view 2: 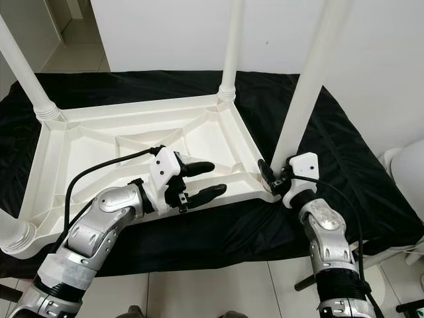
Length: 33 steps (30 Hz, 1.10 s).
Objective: Building children table
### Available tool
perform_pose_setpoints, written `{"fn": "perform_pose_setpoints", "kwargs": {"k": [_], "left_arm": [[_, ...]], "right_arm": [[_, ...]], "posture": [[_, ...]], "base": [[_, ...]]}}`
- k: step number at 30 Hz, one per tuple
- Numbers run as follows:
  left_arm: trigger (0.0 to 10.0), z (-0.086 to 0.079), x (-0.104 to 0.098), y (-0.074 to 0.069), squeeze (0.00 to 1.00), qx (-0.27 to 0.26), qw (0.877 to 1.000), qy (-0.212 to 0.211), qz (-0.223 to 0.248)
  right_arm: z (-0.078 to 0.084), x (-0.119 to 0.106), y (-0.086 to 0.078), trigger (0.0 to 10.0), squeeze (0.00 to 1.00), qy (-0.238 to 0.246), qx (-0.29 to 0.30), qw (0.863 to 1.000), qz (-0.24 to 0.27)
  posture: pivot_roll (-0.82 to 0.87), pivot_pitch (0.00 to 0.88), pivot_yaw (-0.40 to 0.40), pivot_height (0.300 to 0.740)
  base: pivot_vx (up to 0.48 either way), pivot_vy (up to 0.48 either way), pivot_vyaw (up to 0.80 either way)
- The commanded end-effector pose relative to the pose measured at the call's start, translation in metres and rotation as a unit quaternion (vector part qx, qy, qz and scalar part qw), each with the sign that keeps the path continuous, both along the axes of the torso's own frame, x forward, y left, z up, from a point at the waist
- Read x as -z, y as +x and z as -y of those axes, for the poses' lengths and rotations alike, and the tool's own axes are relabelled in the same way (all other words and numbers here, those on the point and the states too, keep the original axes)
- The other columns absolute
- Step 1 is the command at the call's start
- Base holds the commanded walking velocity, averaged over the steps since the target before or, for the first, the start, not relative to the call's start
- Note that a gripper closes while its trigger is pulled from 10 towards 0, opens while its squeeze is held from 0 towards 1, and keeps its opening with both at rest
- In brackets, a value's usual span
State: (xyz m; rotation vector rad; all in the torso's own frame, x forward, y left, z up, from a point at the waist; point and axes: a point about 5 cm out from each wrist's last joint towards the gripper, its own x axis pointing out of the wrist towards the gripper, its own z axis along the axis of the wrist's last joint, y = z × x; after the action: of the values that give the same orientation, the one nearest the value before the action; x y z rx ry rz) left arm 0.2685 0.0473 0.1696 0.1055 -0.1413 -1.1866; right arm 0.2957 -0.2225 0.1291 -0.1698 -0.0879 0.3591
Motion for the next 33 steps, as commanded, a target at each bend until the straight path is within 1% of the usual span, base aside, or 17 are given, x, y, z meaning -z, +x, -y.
{"fn": "perform_pose_setpoints", "kwargs": {"k": [1, 5, 6, 7, 8, 9, 10, 11, 12, 15, 18, 21, 28, 29, 30, 33], "left_arm": [[10.0, 0.000, -0.001, 0.003, 0.00, -0.017, 1.000, 0.003, 0.007], [10.0, 0.000, -0.001, 0.003, 0.00, -0.019, 1.000, 0.002, 0.008], [10.0, 0.000, -0.001, 0.004, 0.00, -0.021, 1.000, 0.003, 0.008], [10.0, -0.001, -0.002, 0.004, 0.00, -0.022, 1.000, 0.003, 0.008], [10.0, -0.001, -0.002, 0.004, 0.00, -0.022, 1.000, 0.003, 0.008], [10.0, -0.001, -0.002, 0.004, 0.00, -0.024, 1.000, 0.003, 0.009], [10.0, -0.001, -0.002, 0.004, 0.00, -0.024, 1.000, 0.003, 0.009], [10.0, -0.002, -0.002, 0.004, 0.00, -0.026, 1.000, 0.004, 0.010], [10.0, -0.002, -0.002, 0.004, 0.00, -0.027, 1.000, 0.004, 0.011], [10.0, -0.003, -0.002, 0.004, 0.00, -0.026, 1.000, 0.004, 0.011], [10.0, -0.002, -0.003, 0.004, 0.00, -0.026, 1.000, 0.005, 0.011], [10.0, -0.002, -0.003, 0.004, 0.00, -0.024, 1.000, 0.004, 0.011], [10.0, -0.002, -0.003, 0.004, 0.00, -0.022, 1.000, 0.005, 0.011], [10.0, -0.002, -0.003, 0.004, 0.00, -0.021, 1.000, 0.006, 0.011], [10.0, -0.002, -0.003, 0.004, 0.00, -0.020, 1.000, 0.007, 0.010], [10.0, -0.002, -0.003, 0.004, 0.00, -0.020, 1.000, 0.007, 0.010]], "right_arm": [[0.004, 0.005, -0.001, 0.0, 0.00, 0.004, -0.001, 1.000, -0.017], [0.006, 0.007, -0.001, 0.0, 0.00, 0.006, -0.011, 1.000, -0.019], [0.007, 0.009, -0.002, 2.1, 0.00, 0.001, -0.009, 1.000, -0.020], [0.007, 0.013, -0.004, 10.0, 0.00, 0.004, -0.010, 1.000, -0.024], [0.007, 0.013, -0.004, 10.0, 0.00, 0.004, -0.010, 1.000, -0.024], [0.008, 0.017, -0.006, 10.0, 0.00, 0.032, -0.010, 0.999, -0.031], [0.008, 0.017, -0.006, 10.0, 0.00, 0.032, -0.010, 0.999, -0.031], [0.009, 0.025, -0.011, 10.0, 0.00, 0.073, -0.004, 0.996, -0.042], [0.010, 0.027, -0.012, 10.0, 0.00, 0.090, -0.002, 0.995, -0.044], [0.010, 0.029, -0.014, 10.0, 0.00, 0.099, 0.002, 0.994, -0.045], [0.010, 0.034, -0.015, 10.0, 0.00, 0.123, 0.007, 0.991, -0.053], [0.011, 0.037, -0.015, 10.0, 0.00, 0.125, 0.019, 0.990, -0.057], [0.011, 0.038, -0.014, 10.0, 0.00, 0.125, 0.021, 0.990, -0.059], [0.011, 0.037, -0.012, 10.0, 0.00, 0.123, 0.027, 0.990, -0.062], [0.007, 0.034, -0.003, 10.0, 0.00, 0.101, 0.048, 0.991, -0.069], [0.007, 0.034, -0.003, 10.0, 0.00, 0.101, 0.048, 0.991, -0.069]], "posture": [[0.00, 0.000, -0.013, 0.740], [0.00, 0.000, -0.015, 0.740], [0.00, 0.000, -0.017, 0.740], [0.00, 0.000, -0.017, 0.740], [0.00, 0.000, -0.017, 0.740], [0.01, 0.000, -0.018, 0.740], [0.01, 0.000, -0.018, 0.740], [0.01, 0.000, -0.016, 0.740], [0.01, 0.000, -0.016, 0.740], [0.01, 0.000, -0.016, 0.740], [0.00, 0.000, -0.008, 0.740], [0.00, 0.000, -0.005, 0.740], [0.00, 0.000, 0.000, 0.740], [0.00, 0.000, 0.001, 0.740], [0.00, 0.000, 0.003, 0.740], [0.00, 0.000, 0.003, 0.740]], "base": [[0.000, 0.000, 0.00], [0.000, 0.000, 0.00], [0.000, 0.000, 0.00], [0.000, 0.000, 0.00], [0.000, 0.000, 0.00], [0.000, 0.000, 0.00], [0.000, 0.000, 0.00], [0.000, 0.000, 0.00], [0.000, 0.000, 0.00], [0.000, 0.000, 0.00], [0.000, 0.000, 0.00], [0.000, 0.000, 0.00], [0.000, 0.000, 0.00], [0.000, 0.000, 0.00], [0.000, 0.000, 0.00], [0.000, 0.000, 0.00]]}}
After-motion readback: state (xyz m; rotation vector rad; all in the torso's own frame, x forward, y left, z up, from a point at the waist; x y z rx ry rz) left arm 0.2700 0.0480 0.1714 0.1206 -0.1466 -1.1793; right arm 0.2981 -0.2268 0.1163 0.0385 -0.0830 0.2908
